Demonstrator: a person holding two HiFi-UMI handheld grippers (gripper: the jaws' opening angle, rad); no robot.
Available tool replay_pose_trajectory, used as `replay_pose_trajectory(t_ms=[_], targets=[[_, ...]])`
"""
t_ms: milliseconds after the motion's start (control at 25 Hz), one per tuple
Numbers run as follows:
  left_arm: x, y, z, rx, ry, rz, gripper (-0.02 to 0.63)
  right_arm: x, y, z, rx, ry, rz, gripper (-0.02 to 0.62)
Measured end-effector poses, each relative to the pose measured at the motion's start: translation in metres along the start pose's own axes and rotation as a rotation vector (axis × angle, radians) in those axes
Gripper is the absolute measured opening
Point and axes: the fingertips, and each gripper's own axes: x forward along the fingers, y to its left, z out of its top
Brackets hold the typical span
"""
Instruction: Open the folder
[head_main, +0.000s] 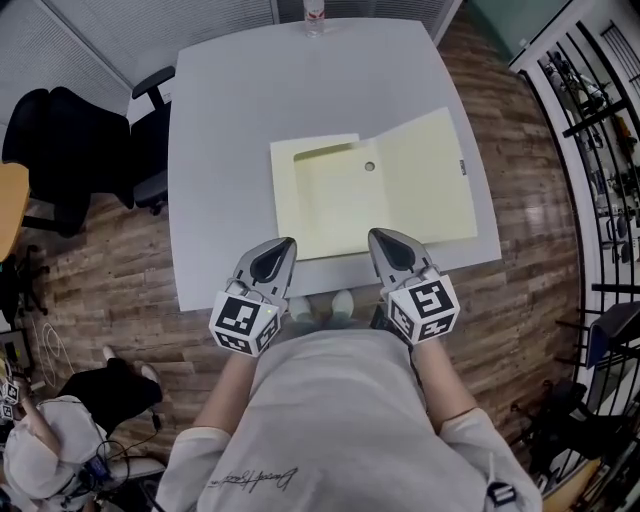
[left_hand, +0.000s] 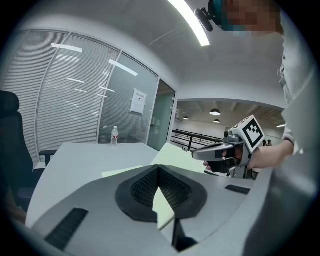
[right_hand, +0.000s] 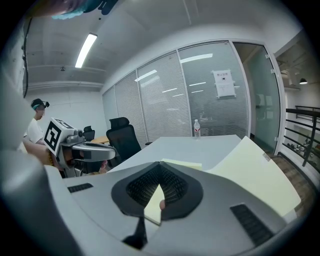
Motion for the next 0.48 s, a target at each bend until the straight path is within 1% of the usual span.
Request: replay_pose_trajectory(t_ms=[480], targets=[[-0.001,-0.0006,0.005,0.004,-0.001,-0.013,0.009,0.0049,0.0085,-0.0023,-0.003,0.008,0.021,0.023]])
